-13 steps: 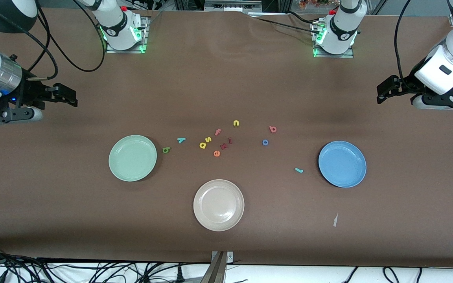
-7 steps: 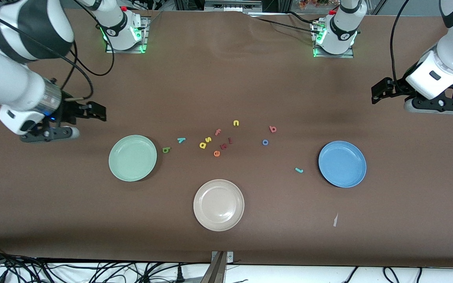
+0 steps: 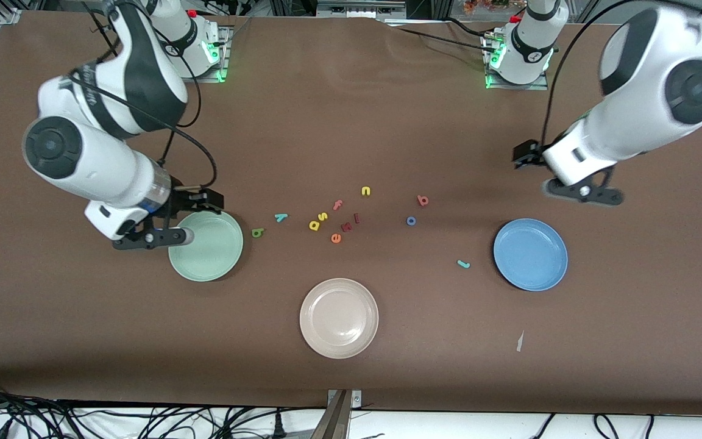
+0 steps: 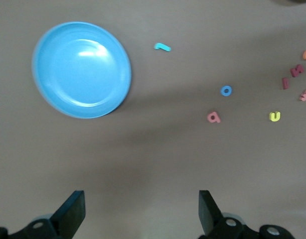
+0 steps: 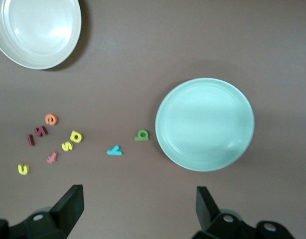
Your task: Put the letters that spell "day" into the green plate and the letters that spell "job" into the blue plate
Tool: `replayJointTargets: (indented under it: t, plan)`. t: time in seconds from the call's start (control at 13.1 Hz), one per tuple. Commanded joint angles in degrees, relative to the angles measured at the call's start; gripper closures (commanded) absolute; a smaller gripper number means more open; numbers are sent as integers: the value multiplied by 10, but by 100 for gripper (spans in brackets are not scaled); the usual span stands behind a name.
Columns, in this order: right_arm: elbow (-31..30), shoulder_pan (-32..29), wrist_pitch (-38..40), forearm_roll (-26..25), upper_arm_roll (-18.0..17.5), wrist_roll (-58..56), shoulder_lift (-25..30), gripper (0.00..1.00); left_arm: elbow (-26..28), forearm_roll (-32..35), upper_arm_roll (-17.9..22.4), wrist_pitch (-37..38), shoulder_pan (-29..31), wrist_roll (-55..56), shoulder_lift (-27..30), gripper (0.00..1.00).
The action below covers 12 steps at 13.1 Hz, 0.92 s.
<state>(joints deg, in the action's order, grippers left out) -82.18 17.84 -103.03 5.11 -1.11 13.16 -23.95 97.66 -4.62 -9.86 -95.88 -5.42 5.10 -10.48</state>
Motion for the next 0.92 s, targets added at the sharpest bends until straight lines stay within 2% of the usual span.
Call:
replayJointTargets:
  t: [0.0,0.08,0.23,0.38,0.61,0.76,0.84]
  plan:
    - [-9,23,-51,0,1,53,-14,0,-10,-17,-8,-54,-22,60,-65,0]
    - [-31,31,-84,-3,1,73,-16,0,-8,-10,-8,-76,-45,104,-87,0]
    - [-120,37,-183,-4,-6,78,-8,0,-5,-7,-7,-112,-86,194,-122,0]
    - [-189,38,-236,-22,-23,78,7,0,-2,-6,-8,-141,-99,237,-157,0]
    - [-235,41,-267,-48,-43,83,6,0,19,-6,-8,-227,-119,286,-218,0]
    - [-263,63,-322,-57,-49,84,-19,0,64,-6,-8,-326,-137,306,-237,0]
    - [-272,68,-348,-60,-50,84,-29,0,86,-6,-8,-349,-139,313,-236,0]
